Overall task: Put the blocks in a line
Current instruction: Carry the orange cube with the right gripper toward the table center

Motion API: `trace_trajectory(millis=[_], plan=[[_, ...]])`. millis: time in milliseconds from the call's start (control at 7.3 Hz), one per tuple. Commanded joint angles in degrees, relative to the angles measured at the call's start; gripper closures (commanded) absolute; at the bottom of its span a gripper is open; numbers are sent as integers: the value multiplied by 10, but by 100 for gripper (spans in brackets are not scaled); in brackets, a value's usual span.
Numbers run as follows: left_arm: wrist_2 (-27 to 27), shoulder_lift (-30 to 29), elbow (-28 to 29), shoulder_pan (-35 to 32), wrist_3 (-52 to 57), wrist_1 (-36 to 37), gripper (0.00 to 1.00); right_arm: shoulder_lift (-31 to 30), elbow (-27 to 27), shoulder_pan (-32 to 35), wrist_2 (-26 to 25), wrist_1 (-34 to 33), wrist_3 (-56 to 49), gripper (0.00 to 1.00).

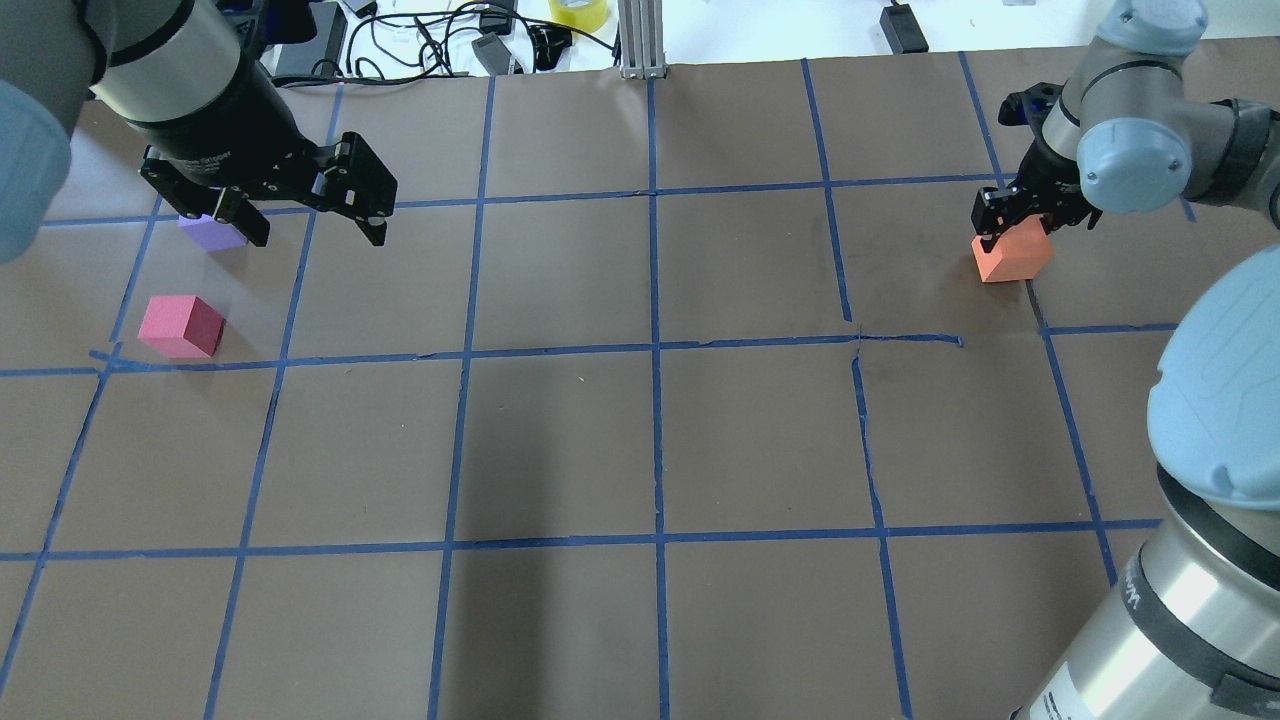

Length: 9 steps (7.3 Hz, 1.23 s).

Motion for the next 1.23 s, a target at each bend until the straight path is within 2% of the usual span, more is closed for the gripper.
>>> trace_trajectory(millis=[0,137,411,822,1096], plan=[[-1,-1,0,0,0,-1,0,-49,-8,63,-9,30,89,100],[-1,0,-1,-1,0,-2,0,-61,-9,121,-7,32,162,100],[-1,-1,0,-1,0,-1,0,-48,-31,209,6,30,308,100],[0,-1,-1,-1,0,0,0,22,-86,289,49,18,427,100],[0,-1,-6,-1,0,-1,0,43,-108,321,49,11,482,100]])
